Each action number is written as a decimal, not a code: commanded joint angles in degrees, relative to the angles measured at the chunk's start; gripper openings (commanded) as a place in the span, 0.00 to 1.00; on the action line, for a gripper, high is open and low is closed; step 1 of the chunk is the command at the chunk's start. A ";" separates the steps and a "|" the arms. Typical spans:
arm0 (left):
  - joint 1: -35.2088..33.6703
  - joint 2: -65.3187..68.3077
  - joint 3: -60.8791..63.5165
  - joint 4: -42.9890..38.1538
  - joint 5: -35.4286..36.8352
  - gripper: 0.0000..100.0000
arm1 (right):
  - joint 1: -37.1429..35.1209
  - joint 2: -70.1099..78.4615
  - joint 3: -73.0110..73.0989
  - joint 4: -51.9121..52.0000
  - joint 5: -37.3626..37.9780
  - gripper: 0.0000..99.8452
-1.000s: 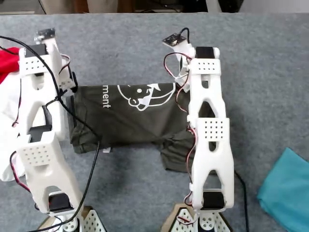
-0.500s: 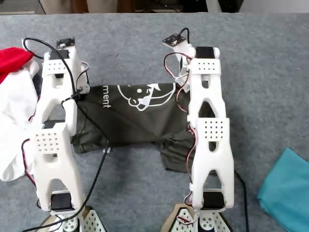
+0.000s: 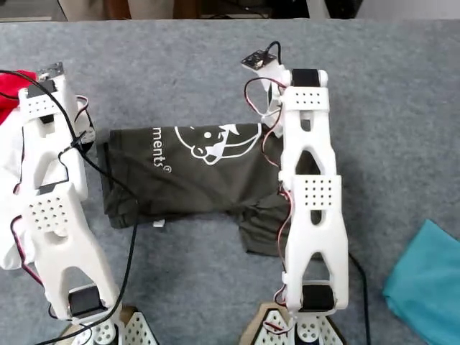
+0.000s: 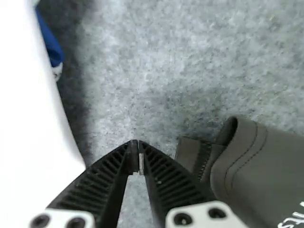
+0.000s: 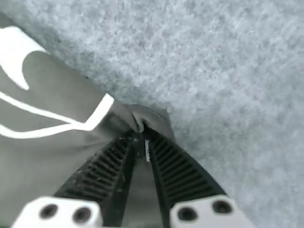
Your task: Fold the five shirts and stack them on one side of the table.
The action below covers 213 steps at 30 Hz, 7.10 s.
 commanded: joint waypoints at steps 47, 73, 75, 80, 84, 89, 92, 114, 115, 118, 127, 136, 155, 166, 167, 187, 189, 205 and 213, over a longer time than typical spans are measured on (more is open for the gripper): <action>-0.70 -57.36 84.31 -46.07 1.49 0.02 | -6.99 -77.23 102.37 -11.25 21.80 0.10; -1.49 -57.36 84.40 -46.77 1.49 0.02 | -3.30 -70.90 104.84 -21.27 18.20 0.02; -1.49 -57.36 84.40 -46.77 1.49 0.02 | -3.30 -72.66 105.10 -21.19 17.85 0.01; -1.49 -57.36 84.40 -46.77 1.49 0.02 | -4.26 -79.87 105.45 -16.09 17.85 0.01; -1.49 -57.36 84.40 -46.77 1.49 0.02 | -7.34 -86.73 108.62 -13.36 17.76 0.01; -1.49 -57.36 84.40 -46.77 1.49 0.02 | -13.58 -92.70 118.37 -14.59 14.33 0.01; -1.49 -57.36 84.40 -46.77 1.49 0.02 | -15.96 -95.43 125.14 -16.70 12.57 0.01; -1.49 -57.36 84.40 -46.77 1.49 0.02 | -15.87 -98.15 118.02 -12.13 14.86 0.01; -1.49 -57.36 84.40 -46.77 1.49 0.02 | -15.87 -96.04 119.34 -14.33 14.33 0.01; -1.49 -57.36 84.40 -46.77 1.49 0.02 | -15.52 -89.10 122.77 -21.54 14.15 0.01; -1.49 -57.36 84.48 -46.77 1.49 0.02 | -18.77 -81.27 123.65 -26.11 13.27 0.01; -1.41 -57.45 84.40 -46.59 1.49 0.02 | -25.01 -81.54 122.15 -25.93 10.02 0.01; 15.38 -57.27 61.01 -24.00 5.63 0.02 | -3.47 -52.00 69.41 -19.08 13.71 0.01; 16.70 -57.10 78.95 -40.26 2.55 0.02 | 0.66 -27.38 52.97 -23.65 9.85 0.01; 16.44 -57.10 79.82 -40.26 2.20 0.02 | 1.01 -26.33 51.21 -23.47 9.41 0.01; 12.48 -49.36 81.23 -26.64 0.62 0.02 | 1.10 -19.91 39.78 -18.29 8.97 0.01; 11.16 -49.36 81.49 -25.85 0.53 0.02 | 1.10 -19.91 39.78 -18.29 8.97 0.01; 10.55 -73.71 90.37 -16.53 -6.42 0.02 | 0.66 -19.91 39.78 -18.37 9.67 0.01; 10.73 -76.62 79.03 -16.44 -4.31 0.02 | 0.66 -25.10 35.65 -11.78 9.85 0.01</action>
